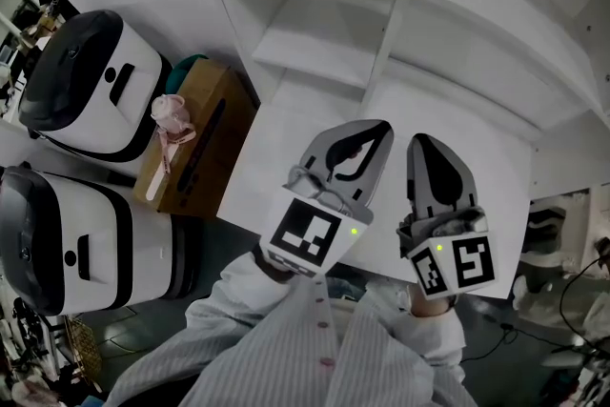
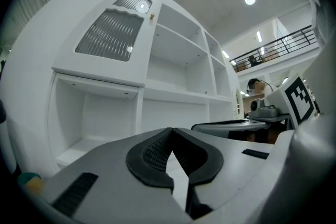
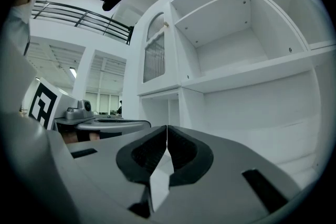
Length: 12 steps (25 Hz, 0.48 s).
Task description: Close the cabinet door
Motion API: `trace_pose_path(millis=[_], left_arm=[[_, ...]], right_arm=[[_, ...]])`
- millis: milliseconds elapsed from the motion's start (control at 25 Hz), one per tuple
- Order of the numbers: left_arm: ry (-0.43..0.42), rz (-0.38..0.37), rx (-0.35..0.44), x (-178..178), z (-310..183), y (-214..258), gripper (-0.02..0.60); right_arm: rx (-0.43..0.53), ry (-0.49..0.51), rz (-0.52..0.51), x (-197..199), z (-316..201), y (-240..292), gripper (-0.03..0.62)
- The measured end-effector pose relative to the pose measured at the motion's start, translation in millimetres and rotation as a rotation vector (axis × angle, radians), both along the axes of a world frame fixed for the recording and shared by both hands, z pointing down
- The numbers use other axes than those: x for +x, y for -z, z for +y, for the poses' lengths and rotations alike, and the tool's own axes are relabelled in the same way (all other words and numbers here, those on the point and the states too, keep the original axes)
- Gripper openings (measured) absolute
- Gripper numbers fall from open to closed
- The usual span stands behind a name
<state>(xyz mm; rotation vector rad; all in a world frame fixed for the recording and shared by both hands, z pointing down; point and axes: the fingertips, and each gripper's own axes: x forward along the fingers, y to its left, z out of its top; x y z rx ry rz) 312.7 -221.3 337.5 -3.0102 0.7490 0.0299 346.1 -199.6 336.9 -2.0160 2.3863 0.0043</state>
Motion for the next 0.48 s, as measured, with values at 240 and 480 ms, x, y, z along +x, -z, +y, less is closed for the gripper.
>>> trace_pose_path(millis=[240,480], left_arm=[[0.002,-0.011,-0.008,-9.5,-1.6,-4.7,0.009],[0.002,-0.007,-0.012,-17.1,-3.7,-7.5,0.011]], right_arm=[[-0.014,0.006,0.003,-8.7,-0.4,-3.3,0.015],[-0.018,0.0,0.013,-15.6,1.2,-5.6,0.015]])
